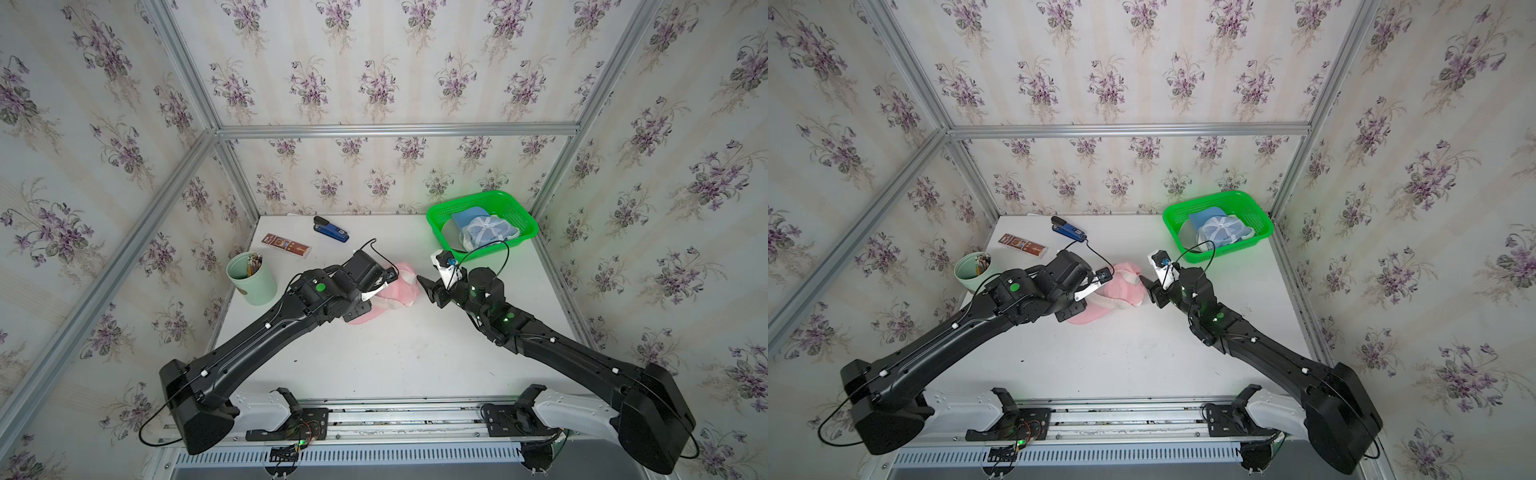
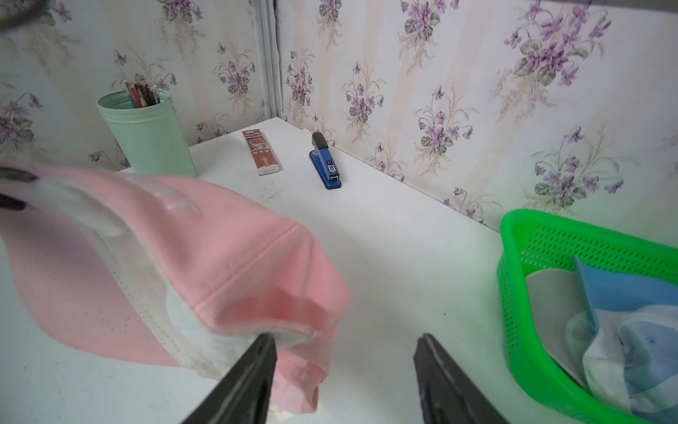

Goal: Turn the baseball cap inside out
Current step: Turn over the baseball cap.

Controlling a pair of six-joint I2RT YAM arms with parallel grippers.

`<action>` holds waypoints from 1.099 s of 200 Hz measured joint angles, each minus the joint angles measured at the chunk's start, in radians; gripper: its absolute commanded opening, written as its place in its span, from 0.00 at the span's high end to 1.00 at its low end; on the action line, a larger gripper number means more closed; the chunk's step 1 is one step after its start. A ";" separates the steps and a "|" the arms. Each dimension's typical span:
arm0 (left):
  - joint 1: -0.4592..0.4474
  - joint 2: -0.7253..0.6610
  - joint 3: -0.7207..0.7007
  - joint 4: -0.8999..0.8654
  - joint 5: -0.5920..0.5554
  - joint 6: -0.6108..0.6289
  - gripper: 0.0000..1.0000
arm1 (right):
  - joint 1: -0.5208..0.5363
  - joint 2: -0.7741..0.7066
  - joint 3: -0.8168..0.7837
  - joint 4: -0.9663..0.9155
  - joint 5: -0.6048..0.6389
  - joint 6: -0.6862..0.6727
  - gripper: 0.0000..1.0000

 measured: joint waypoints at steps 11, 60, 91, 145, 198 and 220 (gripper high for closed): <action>-0.002 0.005 -0.014 0.021 -0.034 0.081 0.91 | -0.001 -0.006 0.022 -0.040 -0.046 -0.056 0.36; -0.003 -0.043 -0.089 0.170 -0.149 0.446 0.92 | 0.003 0.073 0.137 -0.239 -0.170 -0.219 0.36; 0.002 -0.053 -0.080 0.223 -0.193 0.556 0.92 | 0.015 0.058 0.117 -0.288 -0.212 -0.250 0.34; -0.005 -0.095 -0.074 0.208 -0.194 0.606 0.92 | 0.058 0.114 0.097 -0.288 -0.184 -0.289 0.33; -0.013 -0.110 -0.071 0.187 -0.177 0.600 0.92 | 0.079 0.139 0.095 -0.203 -0.127 -0.299 0.36; -0.016 -0.115 -0.071 0.183 -0.162 0.587 0.92 | 0.082 0.146 0.096 -0.176 -0.126 -0.302 0.41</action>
